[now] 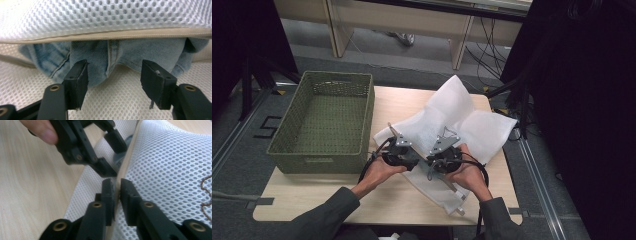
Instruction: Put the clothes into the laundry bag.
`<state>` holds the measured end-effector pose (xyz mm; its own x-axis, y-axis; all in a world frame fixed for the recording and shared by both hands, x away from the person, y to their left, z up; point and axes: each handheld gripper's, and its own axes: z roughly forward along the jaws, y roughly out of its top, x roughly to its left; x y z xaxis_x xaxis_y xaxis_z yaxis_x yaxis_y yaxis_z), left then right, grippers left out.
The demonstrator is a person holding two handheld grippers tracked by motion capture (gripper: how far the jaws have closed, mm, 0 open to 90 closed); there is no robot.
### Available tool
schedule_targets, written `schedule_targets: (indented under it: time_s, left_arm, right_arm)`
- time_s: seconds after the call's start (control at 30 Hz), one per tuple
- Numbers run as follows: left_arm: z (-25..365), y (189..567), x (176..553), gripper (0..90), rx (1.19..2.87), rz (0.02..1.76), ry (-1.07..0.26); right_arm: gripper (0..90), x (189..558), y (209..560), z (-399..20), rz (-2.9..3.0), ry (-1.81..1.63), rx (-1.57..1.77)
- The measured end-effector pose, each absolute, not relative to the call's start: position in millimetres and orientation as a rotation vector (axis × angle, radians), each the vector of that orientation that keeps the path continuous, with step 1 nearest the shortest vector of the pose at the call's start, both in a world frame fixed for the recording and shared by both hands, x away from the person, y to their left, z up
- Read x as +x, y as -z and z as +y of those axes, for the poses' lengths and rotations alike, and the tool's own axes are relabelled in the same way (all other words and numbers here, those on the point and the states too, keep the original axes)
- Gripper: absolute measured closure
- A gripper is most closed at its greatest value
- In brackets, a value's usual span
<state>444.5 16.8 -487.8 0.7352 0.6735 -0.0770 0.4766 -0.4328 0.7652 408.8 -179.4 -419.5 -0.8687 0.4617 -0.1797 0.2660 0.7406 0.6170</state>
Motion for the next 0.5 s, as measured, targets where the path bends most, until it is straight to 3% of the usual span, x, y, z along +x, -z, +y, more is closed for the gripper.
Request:
schedule_targets:
  time_s: [0.03,0.5]
  left_arm:
    - [15,488,445,39.0,2.110,0.875,-0.307]
    - [-6,488,436,37.6,2.114,0.822,-0.258]
  right_arm:
    - [72.6,405,419,-179,2.589,-0.849,0.565]
    - [58.3,373,412,-205,2.439,-0.806,0.652]
